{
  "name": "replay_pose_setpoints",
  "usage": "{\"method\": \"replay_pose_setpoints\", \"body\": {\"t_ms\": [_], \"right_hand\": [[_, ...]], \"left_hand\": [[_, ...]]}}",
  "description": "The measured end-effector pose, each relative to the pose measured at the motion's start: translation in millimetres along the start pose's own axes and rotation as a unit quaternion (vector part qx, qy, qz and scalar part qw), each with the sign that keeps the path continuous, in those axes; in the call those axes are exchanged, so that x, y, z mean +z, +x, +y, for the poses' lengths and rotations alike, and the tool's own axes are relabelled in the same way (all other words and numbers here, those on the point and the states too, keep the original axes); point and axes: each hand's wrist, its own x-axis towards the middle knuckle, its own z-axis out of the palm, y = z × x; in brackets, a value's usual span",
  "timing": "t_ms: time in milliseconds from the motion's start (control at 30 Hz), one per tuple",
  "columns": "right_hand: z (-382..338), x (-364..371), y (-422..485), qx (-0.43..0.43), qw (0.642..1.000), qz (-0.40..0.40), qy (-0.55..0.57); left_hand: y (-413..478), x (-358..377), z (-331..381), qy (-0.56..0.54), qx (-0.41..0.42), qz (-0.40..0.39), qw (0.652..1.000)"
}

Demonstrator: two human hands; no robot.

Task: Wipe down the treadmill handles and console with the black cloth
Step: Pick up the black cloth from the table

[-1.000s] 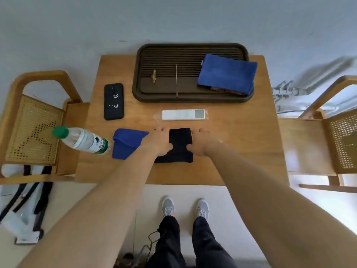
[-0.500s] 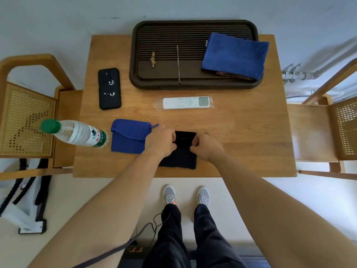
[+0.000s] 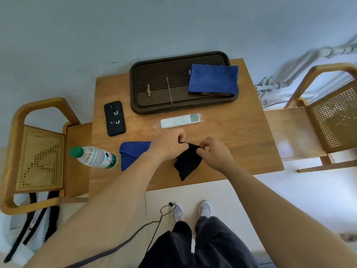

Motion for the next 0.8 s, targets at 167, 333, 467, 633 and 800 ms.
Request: {"method": "replay_pose_setpoints", "body": {"t_ms": [167, 333, 467, 633, 800], "right_hand": [[0, -21, -14, 0.027, 0.996, 0.035, 0.083], [19, -45, -29, 0.032, 0.990, 0.077, 0.114], [25, -56, -48, 0.072, 0.982, 0.130, 0.114], [23, -43, -86, 0.160, 0.952, 0.208, 0.157], [2, 6, -130, 0.226, 0.897, 0.306, 0.227]], "left_hand": [[14, -18, 35, -0.012, -0.029, 0.031, 0.999], [27, -23, 69, -0.028, -0.028, -0.003, 0.999], [32, -20, 85, -0.015, 0.001, -0.086, 0.996], [28, -18, 92, 0.040, 0.102, -0.212, 0.971], [3, -11, 78, 0.124, 0.183, -0.300, 0.928]]}}
